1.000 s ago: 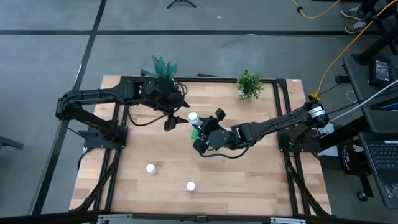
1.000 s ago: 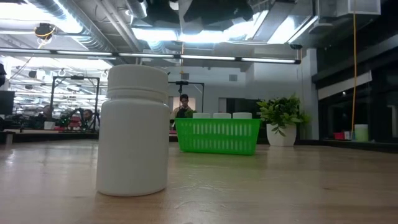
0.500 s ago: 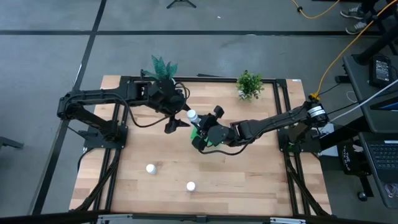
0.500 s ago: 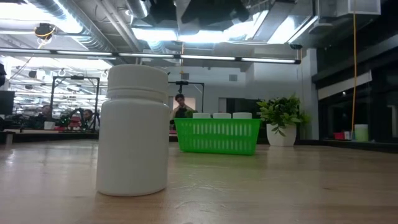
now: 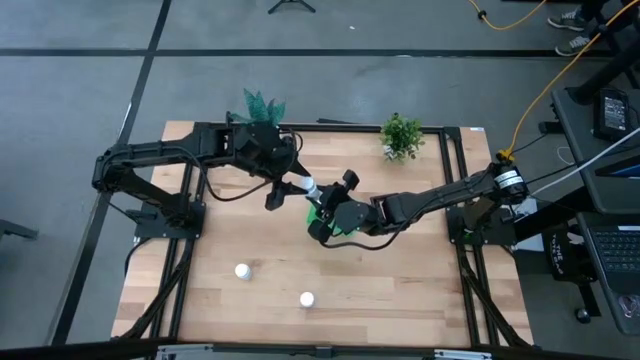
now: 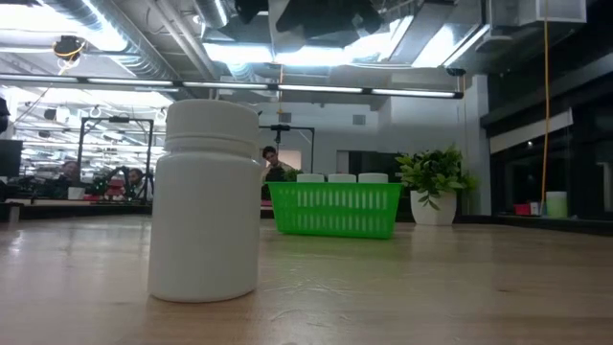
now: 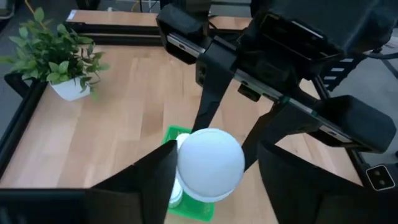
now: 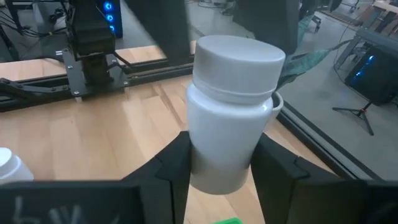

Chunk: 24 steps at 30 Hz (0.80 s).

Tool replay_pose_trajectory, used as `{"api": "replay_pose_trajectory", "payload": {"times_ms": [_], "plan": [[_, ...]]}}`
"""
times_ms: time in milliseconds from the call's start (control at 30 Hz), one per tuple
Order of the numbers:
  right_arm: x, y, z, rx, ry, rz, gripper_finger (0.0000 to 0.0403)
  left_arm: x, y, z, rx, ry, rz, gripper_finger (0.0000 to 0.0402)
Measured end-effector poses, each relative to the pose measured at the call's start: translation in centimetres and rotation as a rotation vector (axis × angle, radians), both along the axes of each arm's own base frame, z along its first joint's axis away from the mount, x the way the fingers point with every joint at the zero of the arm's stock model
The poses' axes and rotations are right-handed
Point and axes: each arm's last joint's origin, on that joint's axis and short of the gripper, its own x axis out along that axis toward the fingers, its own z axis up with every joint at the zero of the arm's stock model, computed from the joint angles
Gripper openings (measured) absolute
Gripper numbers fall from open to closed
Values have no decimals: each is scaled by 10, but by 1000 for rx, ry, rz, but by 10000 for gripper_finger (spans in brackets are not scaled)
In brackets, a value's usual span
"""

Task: Pick and place pill bottles into a basket
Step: Put the right medicine bottle into the green basket

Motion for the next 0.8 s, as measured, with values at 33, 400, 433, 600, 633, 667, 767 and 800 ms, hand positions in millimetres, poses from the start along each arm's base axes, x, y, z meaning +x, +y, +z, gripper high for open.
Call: {"api": "replay_pose_trajectory", "payload": {"times_ms": [33, 400, 433, 600, 633, 667, 767, 800], "plan": [[0, 0, 0, -1, 1, 2, 135, 0, 0, 0, 0, 4, 0, 206], [0, 1, -2, -1, 17, 12, 135, 2, -2, -5, 6, 43, -18, 176], [0, 1, -2, -1, 16, 13, 135, 2, -2, -6, 6, 47, -20, 184], [0, 0, -1, -1, 5, 9, 135, 2, -2, -7, 8, 54, -30, 228], [0, 0, -1, -2, 5, 7, 135, 2, -2, -7, 9, 53, -30, 235], [0, 0, -1, -2, 5, 6, 135, 2, -2, -7, 9, 53, -30, 241], [0, 0, -1, -3, 5, 6, 135, 2, -2, -7, 9, 53, -30, 251], [0, 0, -1, -3, 5, 5, 135, 2, -2, -7, 9, 52, -30, 252]]}}
